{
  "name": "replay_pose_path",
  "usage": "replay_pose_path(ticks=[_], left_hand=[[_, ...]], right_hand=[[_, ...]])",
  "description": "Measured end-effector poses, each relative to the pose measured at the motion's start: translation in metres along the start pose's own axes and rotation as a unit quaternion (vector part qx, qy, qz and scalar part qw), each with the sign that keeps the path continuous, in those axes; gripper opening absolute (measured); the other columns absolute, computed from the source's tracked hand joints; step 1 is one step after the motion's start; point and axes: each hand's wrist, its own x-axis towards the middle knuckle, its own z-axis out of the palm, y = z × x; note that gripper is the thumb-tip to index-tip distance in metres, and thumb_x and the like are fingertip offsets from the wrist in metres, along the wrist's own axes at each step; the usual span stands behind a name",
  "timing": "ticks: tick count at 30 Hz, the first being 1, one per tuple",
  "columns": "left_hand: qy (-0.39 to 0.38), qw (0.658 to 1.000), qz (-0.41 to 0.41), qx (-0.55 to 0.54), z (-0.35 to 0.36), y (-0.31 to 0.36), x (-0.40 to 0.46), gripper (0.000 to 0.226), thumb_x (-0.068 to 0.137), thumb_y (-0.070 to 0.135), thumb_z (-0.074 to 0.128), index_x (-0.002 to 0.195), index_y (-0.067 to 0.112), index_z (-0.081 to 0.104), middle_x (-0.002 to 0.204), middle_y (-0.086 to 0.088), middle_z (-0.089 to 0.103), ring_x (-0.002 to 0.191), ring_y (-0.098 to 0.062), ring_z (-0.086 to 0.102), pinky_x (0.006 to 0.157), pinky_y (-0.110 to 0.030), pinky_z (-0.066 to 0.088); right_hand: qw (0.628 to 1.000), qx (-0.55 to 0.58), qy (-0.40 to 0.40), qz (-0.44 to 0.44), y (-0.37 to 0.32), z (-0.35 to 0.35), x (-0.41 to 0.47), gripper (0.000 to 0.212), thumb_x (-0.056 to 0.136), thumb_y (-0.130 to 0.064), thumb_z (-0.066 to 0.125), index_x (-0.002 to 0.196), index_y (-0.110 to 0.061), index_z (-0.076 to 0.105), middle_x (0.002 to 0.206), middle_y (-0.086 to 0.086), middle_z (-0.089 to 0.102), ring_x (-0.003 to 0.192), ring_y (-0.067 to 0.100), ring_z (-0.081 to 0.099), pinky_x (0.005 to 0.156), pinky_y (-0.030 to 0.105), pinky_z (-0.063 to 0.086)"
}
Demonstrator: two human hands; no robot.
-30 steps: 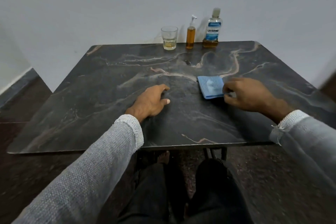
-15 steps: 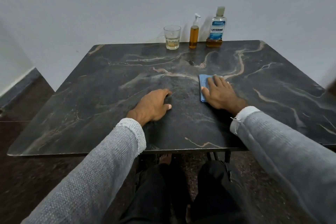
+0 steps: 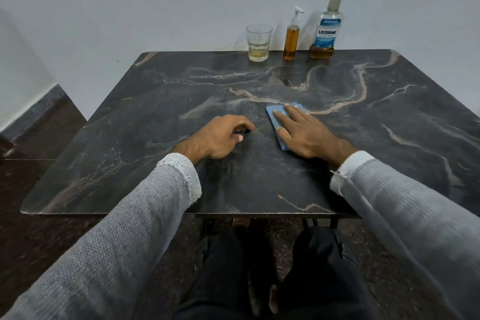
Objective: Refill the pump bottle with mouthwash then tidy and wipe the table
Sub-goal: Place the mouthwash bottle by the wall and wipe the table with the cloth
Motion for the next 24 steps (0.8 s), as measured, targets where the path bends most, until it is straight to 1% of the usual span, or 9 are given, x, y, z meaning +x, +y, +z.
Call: replay_pose_path(ticks=[2,4,6,8,10,13,16,19,24], left_hand=[[0.026,0.999,0.009,-0.022,-0.003,-0.005,0.0,0.037,0.094,0.001,0.055,0.128,0.014,0.06,0.132,-0.001,0.061,0.122,-0.015,0.056,0.109,-0.03,0.041],[0.051,0.997,0.012,-0.05,-0.007,-0.01,0.001,0.037,0.094,-0.001,0.054,0.128,0.012,0.059,0.133,-0.001,0.06,0.123,-0.015,0.056,0.109,-0.029,0.04],[0.068,0.995,0.014,-0.069,-0.011,-0.014,0.003,0.037,0.095,-0.002,0.052,0.129,0.009,0.058,0.135,-0.003,0.058,0.125,-0.015,0.054,0.109,-0.025,0.038],[0.079,0.994,0.016,-0.076,-0.015,-0.018,0.006,0.037,0.095,-0.004,0.051,0.13,0.008,0.058,0.136,-0.004,0.058,0.126,-0.015,0.053,0.105,-0.018,0.037],[0.087,0.993,0.021,-0.072,-0.019,-0.021,0.007,0.037,0.095,-0.003,0.051,0.13,0.008,0.058,0.135,-0.003,0.059,0.126,-0.014,0.053,0.107,-0.02,0.037],[0.098,0.993,0.02,-0.06,-0.027,-0.026,0.008,0.037,0.095,-0.002,0.052,0.129,0.01,0.059,0.133,-0.002,0.06,0.124,-0.013,0.055,0.11,-0.027,0.04],[0.116,0.992,0.012,-0.051,-0.034,-0.03,0.007,0.036,0.094,-0.002,0.053,0.128,0.01,0.059,0.131,-0.003,0.061,0.122,-0.014,0.056,0.108,-0.025,0.04],[0.123,0.992,-0.002,-0.036,-0.04,-0.029,0.004,0.036,0.094,0.0,0.054,0.128,0.01,0.059,0.132,-0.003,0.061,0.123,-0.014,0.056,0.107,-0.023,0.039],[0.121,0.992,-0.012,-0.031,-0.042,-0.024,-0.001,0.036,0.095,0.002,0.054,0.13,0.009,0.058,0.133,-0.004,0.06,0.124,-0.016,0.055,0.11,-0.03,0.04]], right_hand=[[0.999,0.002,0.037,-0.003,0.01,0.001,-0.014,0.057,0.099,-0.04,0.026,0.151,-0.016,0.024,0.158,0.016,0.019,0.146,0.03,0.016,0.119,0.042,0.013],[0.998,0.006,0.053,0.032,0.024,-0.002,-0.017,0.057,0.098,-0.04,0.026,0.148,-0.013,0.03,0.155,0.019,0.024,0.143,0.033,0.022,0.117,0.046,0.018],[0.997,0.009,0.035,0.074,0.034,-0.007,-0.006,0.062,0.095,-0.043,0.019,0.147,-0.01,0.027,0.155,0.021,0.022,0.143,0.036,0.018,0.117,0.049,0.017],[0.993,0.021,0.019,0.112,0.035,-0.01,0.017,0.06,0.097,-0.043,0.021,0.149,-0.011,0.022,0.157,0.021,0.016,0.145,0.037,0.013,0.118,0.05,0.012],[0.992,0.023,0.011,0.123,0.025,-0.011,0.042,0.057,0.098,-0.041,0.023,0.148,-0.014,0.021,0.158,0.02,0.014,0.145,0.038,0.012,0.117,0.051,0.012],[0.994,0.016,-0.007,0.105,-0.004,-0.009,0.07,0.059,0.098,-0.043,0.021,0.15,-0.016,0.017,0.159,0.019,0.01,0.146,0.038,0.009,0.118,0.052,0.01],[0.998,0.017,-0.007,0.06,-0.034,-0.003,0.078,0.059,0.098,-0.041,0.019,0.152,-0.018,0.014,0.161,0.017,0.007,0.147,0.037,0.006,0.118,0.051,0.007],[1.0,0.021,-0.007,0.005,-0.052,0.002,0.067,0.058,0.099,-0.04,0.019,0.153,-0.02,0.014,0.161,0.015,0.006,0.148,0.033,0.005,0.118,0.048,0.007],[0.998,0.008,0.0,-0.064,-0.046,0.01,0.019,0.059,0.1,-0.043,0.018,0.154,-0.02,0.013,0.162,0.008,0.007,0.149,0.025,0.005,0.12,0.04,0.006]])
